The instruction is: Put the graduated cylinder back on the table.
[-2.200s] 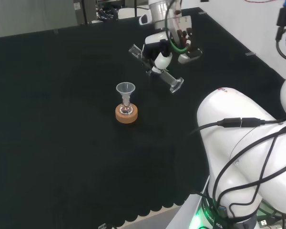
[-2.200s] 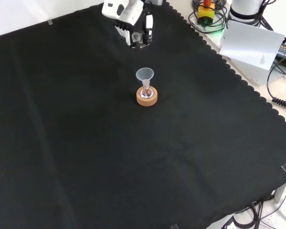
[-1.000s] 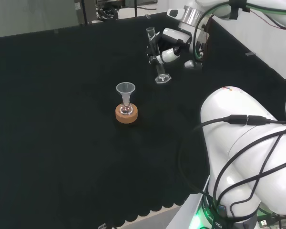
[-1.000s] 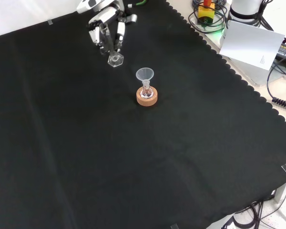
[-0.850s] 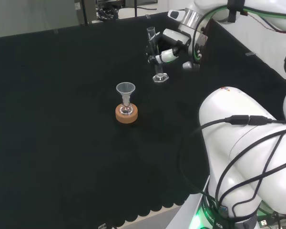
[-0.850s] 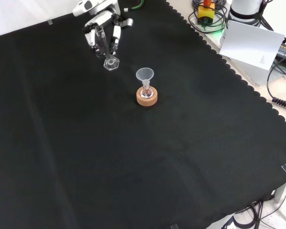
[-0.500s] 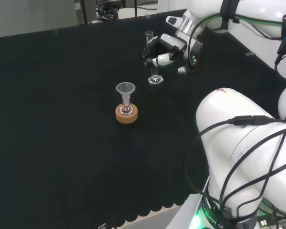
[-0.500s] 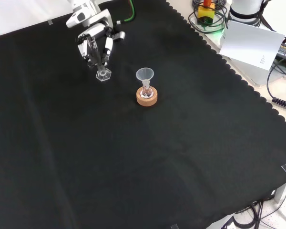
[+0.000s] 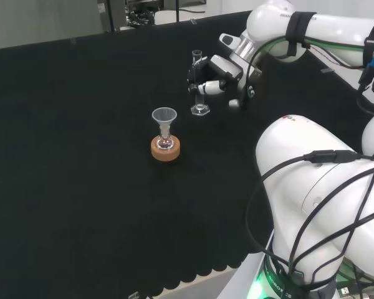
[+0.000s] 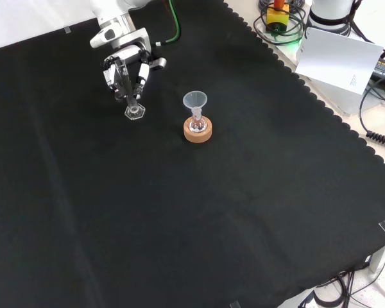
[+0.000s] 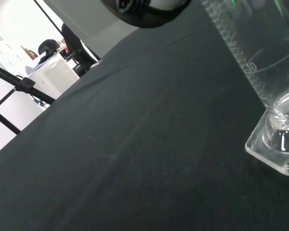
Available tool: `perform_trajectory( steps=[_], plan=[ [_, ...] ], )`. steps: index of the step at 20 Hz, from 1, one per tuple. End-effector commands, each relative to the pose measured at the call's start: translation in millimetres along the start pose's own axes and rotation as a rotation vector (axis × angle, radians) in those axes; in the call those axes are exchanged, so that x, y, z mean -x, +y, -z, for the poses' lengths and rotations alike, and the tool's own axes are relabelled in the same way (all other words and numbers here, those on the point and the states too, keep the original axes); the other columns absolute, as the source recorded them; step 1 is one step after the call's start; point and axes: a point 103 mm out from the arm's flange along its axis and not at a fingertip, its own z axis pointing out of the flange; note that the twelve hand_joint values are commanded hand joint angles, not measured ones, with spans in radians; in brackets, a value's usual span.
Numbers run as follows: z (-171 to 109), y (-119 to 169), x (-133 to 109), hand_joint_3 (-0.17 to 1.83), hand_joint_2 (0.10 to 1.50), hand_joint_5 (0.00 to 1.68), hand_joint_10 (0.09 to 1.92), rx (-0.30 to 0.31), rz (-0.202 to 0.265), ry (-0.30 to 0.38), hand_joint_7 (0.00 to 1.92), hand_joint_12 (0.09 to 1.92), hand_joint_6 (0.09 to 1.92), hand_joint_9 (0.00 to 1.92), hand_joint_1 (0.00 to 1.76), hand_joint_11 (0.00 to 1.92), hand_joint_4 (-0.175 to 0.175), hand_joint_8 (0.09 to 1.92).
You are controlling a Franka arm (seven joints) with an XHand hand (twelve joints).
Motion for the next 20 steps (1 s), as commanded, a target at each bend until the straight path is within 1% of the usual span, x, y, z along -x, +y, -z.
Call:
perform_trajectory(
  steps=[1,5,11,13,16,18,19,20],
  plan=[
    [-6.8,-5.6,4.3,0.01,1.08,1.05,0.09,0.025,0.005,-0.01,1.38,0.67,0.92,1.51,1.16,1.35,-0.162,0.11],
    [-8.6,-7.2,4.3,0.01,1.09,1.04,0.09,0.049,0.006,-0.012,1.37,0.67,0.92,1.5,1.16,1.35,-0.161,0.1],
    [-11.5,-7.4,5.4,0.02,1.09,1.04,0.09,0.032,-0.003,-0.006,1.36,0.67,0.92,1.49,1.16,1.35,-0.159,0.1],
    [-11.7,-7.7,6.0,0.02,1.09,1.03,0.09,0.027,-0.004,0.006,1.36,0.68,0.94,1.49,1.16,1.34,-0.159,0.1],
    [-11.4,-7.5,5.7,0.02,1.1,1.01,0.09,0.012,-0.004,0.018,1.33,0.7,0.97,1.46,1.16,1.33,-0.171,0.09],
    [-11.1,-7.7,5.8,0.01,1.09,1.03,0.09,0.008,-0.004,0.03,1.29,0.76,0.93,1.43,1.14,1.27,-0.122,0.09],
    [-10.9,-7.9,5.9,0.01,1.09,1.03,0.09,0.007,-0.004,0.033,1.26,0.81,0.92,1.4,1.13,1.21,-0.074,0.09],
    [-10.6,-8.0,5.9,0.0,1.08,1.04,0.09,0.004,-0.005,0.033,1.22,0.86,0.91,1.37,1.11,1.15,-0.017,0.09]
  ],
)
